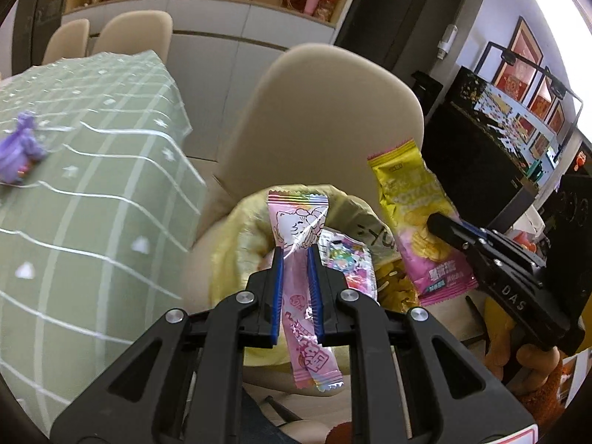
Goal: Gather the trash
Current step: 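Carry the pink candy stick and yellow packet to the trash bag with both tools, then open both tools over the trash bag and return to the table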
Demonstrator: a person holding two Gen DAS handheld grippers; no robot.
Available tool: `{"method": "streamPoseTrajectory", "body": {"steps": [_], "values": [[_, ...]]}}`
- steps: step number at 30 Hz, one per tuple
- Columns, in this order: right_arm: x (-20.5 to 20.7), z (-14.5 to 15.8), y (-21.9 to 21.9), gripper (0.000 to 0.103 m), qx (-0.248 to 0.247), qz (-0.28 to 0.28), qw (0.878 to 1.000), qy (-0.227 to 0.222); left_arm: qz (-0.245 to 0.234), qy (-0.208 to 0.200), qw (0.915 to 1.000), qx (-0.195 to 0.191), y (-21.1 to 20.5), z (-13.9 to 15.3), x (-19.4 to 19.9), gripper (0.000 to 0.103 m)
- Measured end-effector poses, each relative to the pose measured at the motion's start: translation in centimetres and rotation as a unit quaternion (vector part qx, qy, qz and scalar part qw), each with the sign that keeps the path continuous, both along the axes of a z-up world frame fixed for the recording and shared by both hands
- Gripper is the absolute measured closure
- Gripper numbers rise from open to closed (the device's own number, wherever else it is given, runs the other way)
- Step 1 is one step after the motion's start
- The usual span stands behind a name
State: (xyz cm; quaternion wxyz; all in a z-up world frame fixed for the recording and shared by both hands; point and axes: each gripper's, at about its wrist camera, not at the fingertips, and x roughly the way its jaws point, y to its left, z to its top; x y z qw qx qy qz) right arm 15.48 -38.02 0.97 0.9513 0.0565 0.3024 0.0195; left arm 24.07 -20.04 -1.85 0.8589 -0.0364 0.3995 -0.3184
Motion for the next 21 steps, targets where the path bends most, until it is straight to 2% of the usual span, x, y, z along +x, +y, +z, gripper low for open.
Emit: {"method": "streamPoseTrajectory", "body": {"steps": [10, 13, 15, 21], "values": [[0.7, -2.1, -2.5, 0.094, 0.01, -0.021, 0.999, 0.026, -0.035, 0.027, 0.999, 0.005, -4.5, -2.9, 1.8, 0.09], [1.1, -2.4, -2.6, 0.094, 0.014, -0.022, 0.999, 0.029, -0.041, 0.042, 0.9982, -0.011, -4.7, -3.6, 2.4, 0.079], [1.4, -2.6, -2.5, 0.094, 0.015, -0.02, 0.999, 0.031, -0.036, 0.048, 0.9979, -0.023, -4.4, -3.7, 2.7, 0.067], [2.9, -3.5, -1.1, 0.094, 0.022, 0.005, 0.999, 0.045, 0.009, 0.055, 0.9981, -0.027, -1.7, -3.4, 3.4, 0.061]]}}
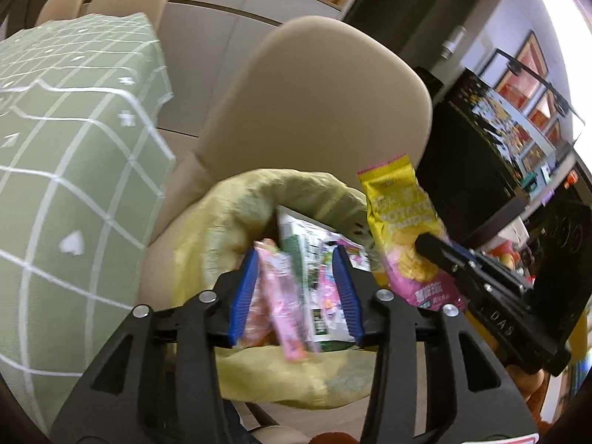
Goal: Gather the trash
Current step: 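Open both tools over the trash bag and return to the table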
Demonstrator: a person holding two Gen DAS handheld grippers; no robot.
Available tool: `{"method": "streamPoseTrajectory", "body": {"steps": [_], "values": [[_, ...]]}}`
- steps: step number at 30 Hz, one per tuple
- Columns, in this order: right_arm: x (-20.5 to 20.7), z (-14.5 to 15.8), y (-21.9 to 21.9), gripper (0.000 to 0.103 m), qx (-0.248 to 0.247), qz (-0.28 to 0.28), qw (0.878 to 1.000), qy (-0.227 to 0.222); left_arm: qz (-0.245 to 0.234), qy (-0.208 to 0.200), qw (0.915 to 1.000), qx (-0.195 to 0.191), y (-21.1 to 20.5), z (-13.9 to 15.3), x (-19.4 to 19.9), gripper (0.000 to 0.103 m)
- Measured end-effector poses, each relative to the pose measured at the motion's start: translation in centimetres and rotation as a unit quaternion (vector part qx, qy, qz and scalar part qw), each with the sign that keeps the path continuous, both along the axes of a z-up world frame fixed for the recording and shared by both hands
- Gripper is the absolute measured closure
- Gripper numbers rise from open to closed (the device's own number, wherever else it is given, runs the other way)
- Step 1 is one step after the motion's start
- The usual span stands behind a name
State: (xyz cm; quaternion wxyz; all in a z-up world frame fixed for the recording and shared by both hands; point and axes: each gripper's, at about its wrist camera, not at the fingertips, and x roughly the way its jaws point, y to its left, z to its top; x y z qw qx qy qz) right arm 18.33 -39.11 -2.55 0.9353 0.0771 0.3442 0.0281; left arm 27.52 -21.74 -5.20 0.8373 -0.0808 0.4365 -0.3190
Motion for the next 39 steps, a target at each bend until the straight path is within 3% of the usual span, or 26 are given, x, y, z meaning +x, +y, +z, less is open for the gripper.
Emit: {"method": "streamPoseTrajectory", "body": {"steps": [4, 7, 11, 15, 21, 23, 25, 27, 32, 39], "values": [[1.4, -1.2, 2.4, 0.094, 0.02, 0.042, 0.999, 0.02, 0.022, 0.006, 0.9997, -0.005, 2.1, 0.4, -0.4, 0.059], [2.6, -3.0, 4.6, 0.094, -0.001, 0.064, 0.997, 0.048, 0.029, 0.008, 0.9995, -0.001, 3.4, 0.6, -1.0, 0.059], [4.2, -7.0, 4.9, 0.094, -0.023, 0.043, 0.992, 0.116, 0.033, 0.008, 0.9994, 0.0, 4.6, 1.1, -1.6, 0.058], [4.5, -7.7, 4.2, 0.094, -0.023, 0.024, 0.99, 0.134, 0.035, -0.002, 0.9994, 0.001, 5.7, 1.6, -2.4, 0.054], [4.1, -6.6, 4.2, 0.093, -0.016, 0.019, 0.992, 0.123, 0.033, -0.006, 0.9994, -0.007, 6.9, 2.1, -3.2, 0.053], [3.6, -6.2, 3.6, 0.086, -0.008, 0.015, 0.993, 0.116, 0.034, -0.013, 0.9993, -0.007, 7.6, 2.6, -3.6, 0.052], [2.9, -5.6, 2.9, 0.066, 0.007, 0.006, 0.995, 0.098, 0.04, -0.018, 0.999, -0.006, 8.2, 2.8, -3.8, 0.052], [2.4, -4.8, 2.8, 0.056, 0.01, 0.005, 0.996, 0.09, 0.05, -0.021, 0.9985, -0.008, 9.2, 3.2, -4.1, 0.051], [1.0, -2.7, 3.3, 0.055, -0.015, -0.002, 0.998, 0.067, 0.072, -0.032, 0.9968, -0.015, 11.8, 4.4, -5.0, 0.05], [-0.7, 1.1, 7.5, 0.055, -0.011, 0.047, 0.998, 0.027, 0.098, -0.065, 0.9929, -0.014, 16.7, 6.4, -7.0, 0.05]]}}
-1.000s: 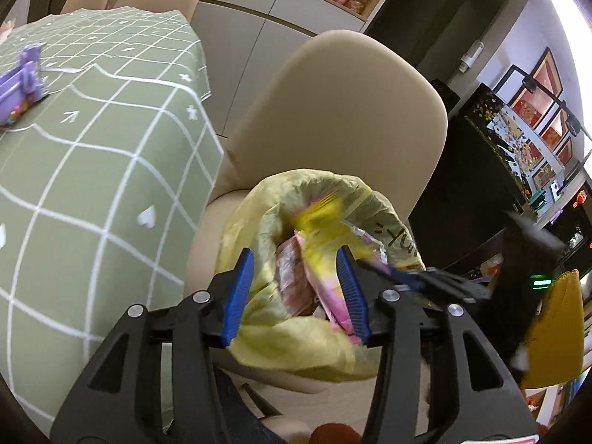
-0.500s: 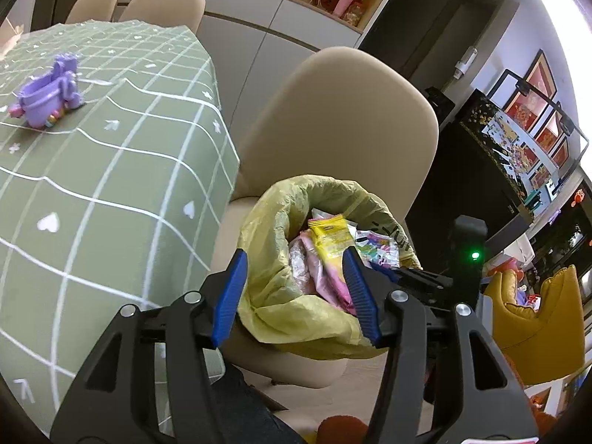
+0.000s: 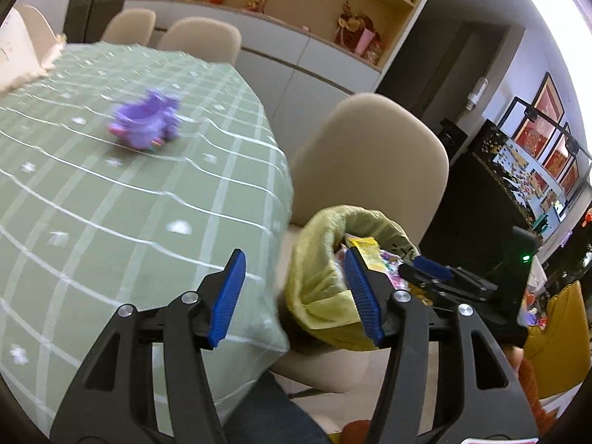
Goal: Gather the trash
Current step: 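Open both tools over the trash bag and return to the table, then grasp the pink lollipop with the left tool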
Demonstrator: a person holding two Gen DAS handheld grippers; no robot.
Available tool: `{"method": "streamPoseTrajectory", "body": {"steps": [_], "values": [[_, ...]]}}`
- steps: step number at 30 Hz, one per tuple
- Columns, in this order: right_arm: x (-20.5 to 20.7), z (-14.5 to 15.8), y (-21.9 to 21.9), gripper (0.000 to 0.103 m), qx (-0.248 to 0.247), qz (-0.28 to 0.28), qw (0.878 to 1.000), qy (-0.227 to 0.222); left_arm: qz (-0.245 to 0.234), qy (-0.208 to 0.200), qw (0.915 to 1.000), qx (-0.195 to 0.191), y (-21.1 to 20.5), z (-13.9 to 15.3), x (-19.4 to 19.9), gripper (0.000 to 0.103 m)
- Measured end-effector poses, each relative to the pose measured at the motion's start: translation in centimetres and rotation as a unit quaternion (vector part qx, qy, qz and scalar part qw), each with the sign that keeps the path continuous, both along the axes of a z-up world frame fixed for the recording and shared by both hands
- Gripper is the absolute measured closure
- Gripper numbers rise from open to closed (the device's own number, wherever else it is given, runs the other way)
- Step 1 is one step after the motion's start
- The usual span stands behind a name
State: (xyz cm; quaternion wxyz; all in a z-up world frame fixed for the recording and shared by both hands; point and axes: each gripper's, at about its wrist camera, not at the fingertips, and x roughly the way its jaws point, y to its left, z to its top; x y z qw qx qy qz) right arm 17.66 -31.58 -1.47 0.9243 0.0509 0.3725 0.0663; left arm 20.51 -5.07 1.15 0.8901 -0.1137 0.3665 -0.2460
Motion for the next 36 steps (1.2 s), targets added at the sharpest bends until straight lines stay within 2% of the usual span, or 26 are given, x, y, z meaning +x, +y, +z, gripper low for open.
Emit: {"method": "streamPoseTrajectory", "body": {"steps": [5, 7, 8, 9, 13, 18, 23, 26, 29, 32, 34, 35, 36], "values": [[-0.5, 3.4, 5.4, 0.055, 0.0, 0.057, 0.997, -0.046, 0.048, -0.039, 0.998, 0.014, 6.3, 1.8, -1.6, 0.05], [-0.3, 4.5, 7.4, 0.055, 0.003, 0.078, 0.996, -0.052, 0.084, -0.05, 0.9951, 0.01, 10.4, 2.5, -2.3, 0.048], [-0.1, 5.0, 8.9, 0.055, 0.009, 0.092, 0.994, -0.054, 0.101, -0.054, 0.9934, 0.009, 12.2, 2.7, -2.7, 0.047], [0.0, 5.4, 9.9, 0.055, 0.012, 0.099, 0.993, -0.057, 0.113, -0.057, 0.9919, 0.008, 13.7, 2.8, -2.9, 0.041], [0.5, 6.2, 14.7, 0.055, -0.002, 0.125, 0.99, -0.072, 0.193, -0.061, 0.979, 0.019, 21.7, 3.1, -4.3, 0.04], [1.4, 4.8, 22.1, 0.055, -0.054, 0.169, 0.982, -0.063, 0.263, -0.052, 0.9628, 0.036, 29.5, 2.6, -5.2, 0.04], [1.0, 3.9, 27.3, 0.055, -0.108, 0.194, 0.972, -0.076, 0.281, -0.019, 0.9581, 0.054, 34.6, 1.0, -3.8, 0.04], [1.0, 3.6, 29.4, 0.055, -0.133, 0.206, 0.966, -0.077, 0.278, 0.003, 0.9581, 0.071, 36.0, -0.1, -2.0, 0.04], [1.7, 3.2, 30.3, 0.055, -0.135, 0.209, 0.967, -0.056, 0.255, 0.031, 0.962, 0.093, 36.3, -0.9, 0.3, 0.046], [2.7, 3.0, 30.9, 0.055, -0.122, 0.204, 0.971, -0.033, 0.233, 0.058, 0.9631, 0.121, 35.3, -1.5, 2.3, 0.046], [3.2, 3.1, 31.3, 0.055, -0.11, 0.203, 0.972, -0.029, 0.23, 0.06, 0.96, 0.148, 34.6, -1.6, 3.3, 0.052], [3.6, 3.4, 31.5, 0.055, -0.099, 0.206, 0.973, -0.027, 0.23, 0.062, 0.9581, 0.16, 34.4, -1.8, 3.6, 0.067], [3.7, 3.6, 31.8, 0.055, -0.093, 0.209, 0.973, -0.026, 0.227, 0.066, 0.9571, 0.168, 34.2, -2.1, 3.9, 0.066]]}}
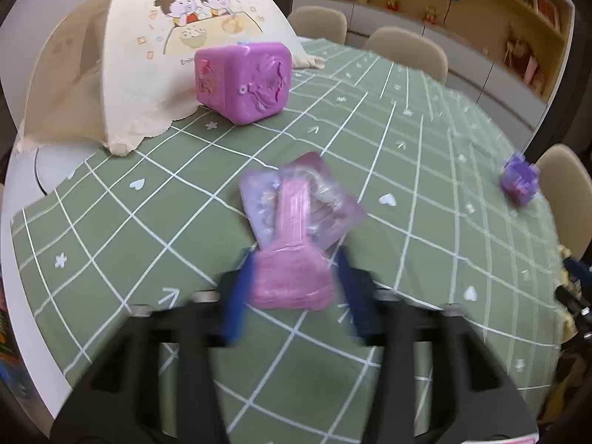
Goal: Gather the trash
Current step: 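Grasp the pink lollipop with the left tool, then grasp the red wrapper with the right tool while the left tool holds the lollipop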
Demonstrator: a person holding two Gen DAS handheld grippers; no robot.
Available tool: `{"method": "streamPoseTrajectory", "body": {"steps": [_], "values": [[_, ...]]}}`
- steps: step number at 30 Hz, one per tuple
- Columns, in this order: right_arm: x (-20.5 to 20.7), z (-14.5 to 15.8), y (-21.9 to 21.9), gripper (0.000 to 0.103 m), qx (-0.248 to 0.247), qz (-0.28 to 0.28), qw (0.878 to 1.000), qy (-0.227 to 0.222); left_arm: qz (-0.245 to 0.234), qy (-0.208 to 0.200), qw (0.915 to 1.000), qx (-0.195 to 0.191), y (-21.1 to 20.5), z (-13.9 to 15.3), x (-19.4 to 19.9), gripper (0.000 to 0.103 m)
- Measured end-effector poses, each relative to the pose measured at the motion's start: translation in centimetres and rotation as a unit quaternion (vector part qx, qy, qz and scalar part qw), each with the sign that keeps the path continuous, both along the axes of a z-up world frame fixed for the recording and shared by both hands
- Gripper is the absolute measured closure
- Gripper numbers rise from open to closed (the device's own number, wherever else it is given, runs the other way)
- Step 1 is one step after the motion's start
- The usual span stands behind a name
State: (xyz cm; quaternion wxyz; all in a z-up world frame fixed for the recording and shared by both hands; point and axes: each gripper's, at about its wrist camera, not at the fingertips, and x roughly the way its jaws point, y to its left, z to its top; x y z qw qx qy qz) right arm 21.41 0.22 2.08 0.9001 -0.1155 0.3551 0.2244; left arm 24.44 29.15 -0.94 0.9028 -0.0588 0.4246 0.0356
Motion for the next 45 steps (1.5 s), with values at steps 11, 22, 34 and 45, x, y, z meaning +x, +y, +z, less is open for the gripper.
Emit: {"method": "streamPoseTrajectory", "body": {"steps": [11, 22, 34, 45], "values": [[3.8, 1.0, 8.1, 0.055, 0.064, 0.08, 0.993, 0.054, 0.023, -0.059, 0.9965, -0.054, 1.5, 1.6, -7.3, 0.066], [9.5, -2.3, 19.0, 0.057, 0.094, 0.096, 0.979, 0.152, 0.07, -0.08, 0.9896, -0.097, 5.4, 0.9, -10.0, 0.066], [9.6, -2.3, 20.8, 0.096, 0.069, 0.105, 0.984, 0.128, 0.05, -0.098, 0.9843, -0.138, 5.2, 1.5, -9.7, 0.066], [4.5, 2.5, 10.4, 0.097, 0.07, 0.076, 0.994, 0.038, 0.0, -0.113, 0.9832, -0.143, -0.6, 3.2, -9.5, 0.066]]}}
